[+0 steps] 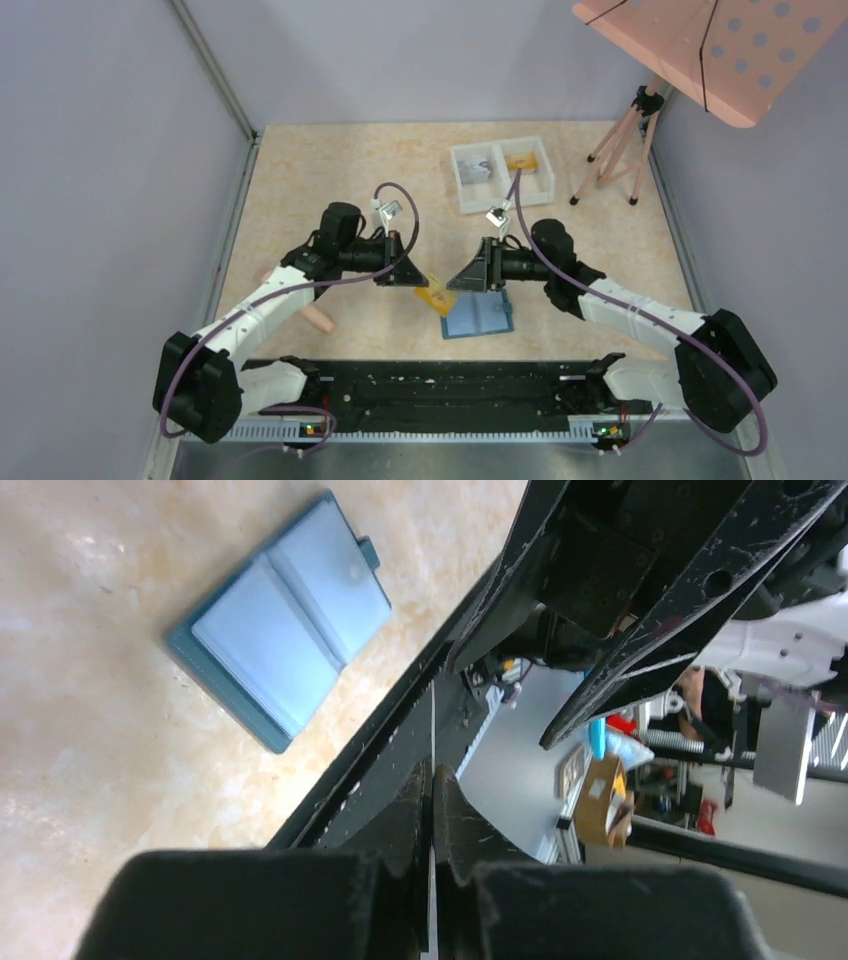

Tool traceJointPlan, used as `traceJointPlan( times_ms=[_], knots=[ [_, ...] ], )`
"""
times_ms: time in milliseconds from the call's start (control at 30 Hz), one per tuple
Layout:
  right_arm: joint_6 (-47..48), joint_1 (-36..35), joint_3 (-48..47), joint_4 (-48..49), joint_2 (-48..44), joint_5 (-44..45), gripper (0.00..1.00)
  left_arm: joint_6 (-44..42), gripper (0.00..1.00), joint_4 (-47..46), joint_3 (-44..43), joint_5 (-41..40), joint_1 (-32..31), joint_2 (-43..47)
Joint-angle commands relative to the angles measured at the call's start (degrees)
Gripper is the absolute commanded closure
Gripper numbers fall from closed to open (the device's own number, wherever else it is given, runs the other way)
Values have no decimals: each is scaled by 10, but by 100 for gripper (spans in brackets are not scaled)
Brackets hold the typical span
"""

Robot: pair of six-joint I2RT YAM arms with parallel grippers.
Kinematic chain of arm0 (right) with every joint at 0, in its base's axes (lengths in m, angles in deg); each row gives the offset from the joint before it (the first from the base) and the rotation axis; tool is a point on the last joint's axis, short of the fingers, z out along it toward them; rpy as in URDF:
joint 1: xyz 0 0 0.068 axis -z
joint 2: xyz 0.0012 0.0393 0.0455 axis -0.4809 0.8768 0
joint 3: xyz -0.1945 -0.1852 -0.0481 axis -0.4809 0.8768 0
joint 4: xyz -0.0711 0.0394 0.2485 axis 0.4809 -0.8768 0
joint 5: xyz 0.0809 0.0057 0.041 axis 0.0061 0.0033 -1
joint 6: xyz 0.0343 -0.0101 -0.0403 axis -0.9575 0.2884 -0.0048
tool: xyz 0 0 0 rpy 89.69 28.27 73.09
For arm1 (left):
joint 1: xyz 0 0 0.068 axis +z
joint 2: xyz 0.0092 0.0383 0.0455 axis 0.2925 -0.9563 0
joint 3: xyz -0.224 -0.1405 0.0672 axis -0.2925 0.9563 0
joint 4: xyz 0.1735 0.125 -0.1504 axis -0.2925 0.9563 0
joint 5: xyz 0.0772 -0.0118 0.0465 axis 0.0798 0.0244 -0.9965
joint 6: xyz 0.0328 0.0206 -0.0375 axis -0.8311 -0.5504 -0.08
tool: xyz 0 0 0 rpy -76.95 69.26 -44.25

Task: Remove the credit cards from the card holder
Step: Remove the credit card from the card holder.

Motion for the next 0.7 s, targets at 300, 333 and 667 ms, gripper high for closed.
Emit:
traceJointPlan(
  times_ms=[300, 333, 667],
  knots=[
    [-131, 7, 57, 149, -49, 134, 49, 314, 100, -448, 169, -185, 4, 94],
    [-142, 7, 60, 165, -49, 135, 51, 317, 100, -453, 171, -195, 4, 97],
    [-162, 8, 69, 157, -57, 175, 48, 322, 100, -457, 178, -239, 3, 115]
  ],
)
